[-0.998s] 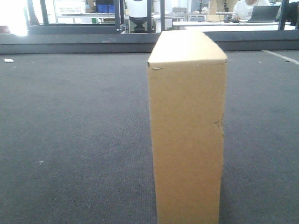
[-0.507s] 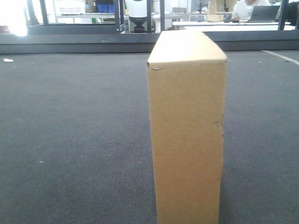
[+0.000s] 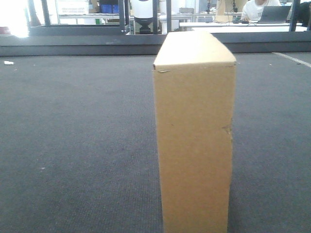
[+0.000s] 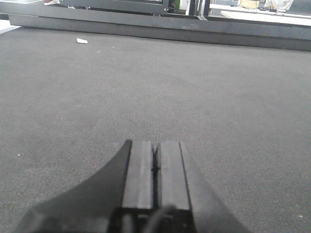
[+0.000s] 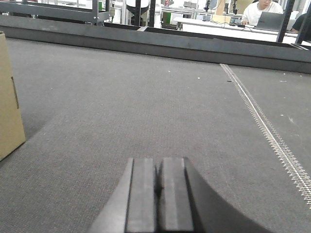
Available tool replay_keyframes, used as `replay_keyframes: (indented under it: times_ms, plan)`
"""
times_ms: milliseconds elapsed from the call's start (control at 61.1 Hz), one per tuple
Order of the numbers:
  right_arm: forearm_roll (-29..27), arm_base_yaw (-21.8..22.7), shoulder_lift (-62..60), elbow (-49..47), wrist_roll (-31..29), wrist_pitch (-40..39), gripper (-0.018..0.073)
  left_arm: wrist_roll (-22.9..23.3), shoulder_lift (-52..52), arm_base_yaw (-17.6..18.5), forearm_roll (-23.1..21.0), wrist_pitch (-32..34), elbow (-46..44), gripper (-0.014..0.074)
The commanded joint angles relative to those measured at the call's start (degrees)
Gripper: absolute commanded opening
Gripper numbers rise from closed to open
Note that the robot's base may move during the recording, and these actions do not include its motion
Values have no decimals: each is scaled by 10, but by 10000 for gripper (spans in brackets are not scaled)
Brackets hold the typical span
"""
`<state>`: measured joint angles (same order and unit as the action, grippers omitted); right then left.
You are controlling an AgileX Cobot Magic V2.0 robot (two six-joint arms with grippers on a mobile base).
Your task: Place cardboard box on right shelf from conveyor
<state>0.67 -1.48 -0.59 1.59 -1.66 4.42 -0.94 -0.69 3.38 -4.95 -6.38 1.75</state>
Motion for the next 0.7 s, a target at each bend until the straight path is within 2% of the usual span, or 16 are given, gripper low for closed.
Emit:
replay_keyframes:
  times_ms: [0, 131, 229, 311, 409, 687]
  plan:
    - [6, 2, -8, -2, 0, -50, 56, 3, -5, 2, -3, 47, -2, -119]
    - [6, 2, -8, -2, 0, -57, 56, 3, -5, 2, -3, 47, -2, -119]
    - [-28, 1, -8, -12, 9, -68, 56, 3, -5, 2, -3, 47, -2, -119]
    - [-69, 1, -1, -49, 11, 1, 56, 3, -5, 2, -3, 47, -2, -119]
    - [-93, 1, 27, -102, 11, 79, 56, 3, -5, 2, -3, 47, -2, -119]
    - [-93, 1, 199, -265, 5, 259, 56, 3, -5, 2, -3, 47, -2, -119]
